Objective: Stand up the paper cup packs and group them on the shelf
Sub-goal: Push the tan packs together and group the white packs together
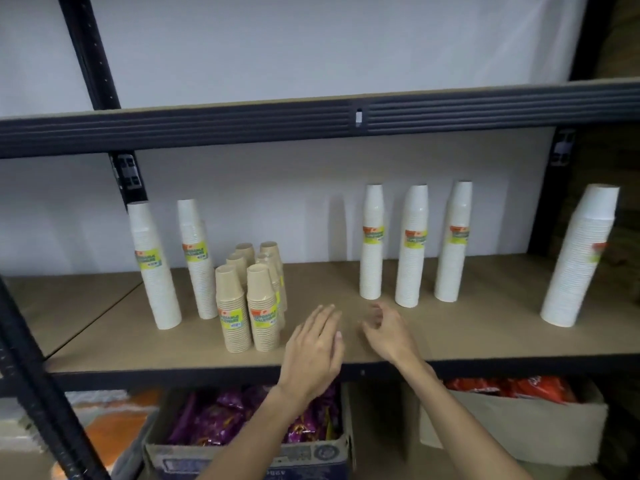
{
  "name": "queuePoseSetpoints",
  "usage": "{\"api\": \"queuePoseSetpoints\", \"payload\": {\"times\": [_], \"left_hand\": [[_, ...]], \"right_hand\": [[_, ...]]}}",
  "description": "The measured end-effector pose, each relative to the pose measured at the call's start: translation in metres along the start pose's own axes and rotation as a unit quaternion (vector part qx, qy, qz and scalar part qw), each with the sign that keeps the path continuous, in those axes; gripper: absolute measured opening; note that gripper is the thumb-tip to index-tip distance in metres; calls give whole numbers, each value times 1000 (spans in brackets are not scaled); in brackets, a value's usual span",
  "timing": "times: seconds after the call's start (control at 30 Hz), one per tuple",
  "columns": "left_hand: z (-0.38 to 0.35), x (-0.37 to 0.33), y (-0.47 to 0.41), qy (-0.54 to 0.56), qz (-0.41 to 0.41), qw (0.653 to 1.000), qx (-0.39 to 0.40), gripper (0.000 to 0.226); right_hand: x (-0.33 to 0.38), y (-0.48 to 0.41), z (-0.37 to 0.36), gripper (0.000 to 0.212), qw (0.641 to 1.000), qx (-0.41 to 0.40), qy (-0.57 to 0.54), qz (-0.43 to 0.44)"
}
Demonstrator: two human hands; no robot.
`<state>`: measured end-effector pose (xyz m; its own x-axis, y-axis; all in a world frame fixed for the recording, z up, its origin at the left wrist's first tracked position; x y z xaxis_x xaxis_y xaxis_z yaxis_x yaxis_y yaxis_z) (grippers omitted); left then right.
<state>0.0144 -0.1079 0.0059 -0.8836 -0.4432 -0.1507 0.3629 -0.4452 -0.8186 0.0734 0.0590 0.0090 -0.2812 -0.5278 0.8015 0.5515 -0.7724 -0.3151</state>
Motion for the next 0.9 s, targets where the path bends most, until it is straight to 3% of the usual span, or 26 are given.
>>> {"api": "queuePoseSetpoints", "payload": {"times": [0.2,0.3,0.43,0.53,0.63,0.77,0.9], "left_hand": [[-50,0,-43,3,157,971,182,51],[-60,12,-39,5,212,950,229,50],[-68,19,-38,-1,225,949,221,54],[-75,23,-40,-33,201,945,256,59],[-79,26,-41,-73,176,938,291,62],[-80,28,-42,-74,164,934,309,61],[-81,29,-42,-61,177,938,291,63]], "right_hand": [[-7,-22,-8,66,1000,-13,-10,-21],[-4,-33,-25,74,998,-38,-32,-37],[1,-49,-41,90,995,-72,-29,-58],[2,-63,-51,94,991,-101,-48,-74],[4,-75,-59,81,983,-140,-60,-98],[6,-79,-60,39,981,-176,-3,-76],[6,-79,-60,42,990,-135,14,-46]]}}
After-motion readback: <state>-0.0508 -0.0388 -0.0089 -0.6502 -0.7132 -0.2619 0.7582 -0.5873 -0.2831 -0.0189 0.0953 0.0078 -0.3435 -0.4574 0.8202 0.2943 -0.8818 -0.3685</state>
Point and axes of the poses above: each hand's wrist, its own y-axis away from the middle knuckle, its own z-axis out of the back of the hand, x = y × z, the point moved 1 cm from there along -y, towards the middle knuckle, and after that the axes turned 15 degrees about -x, right-handed, at the moved point
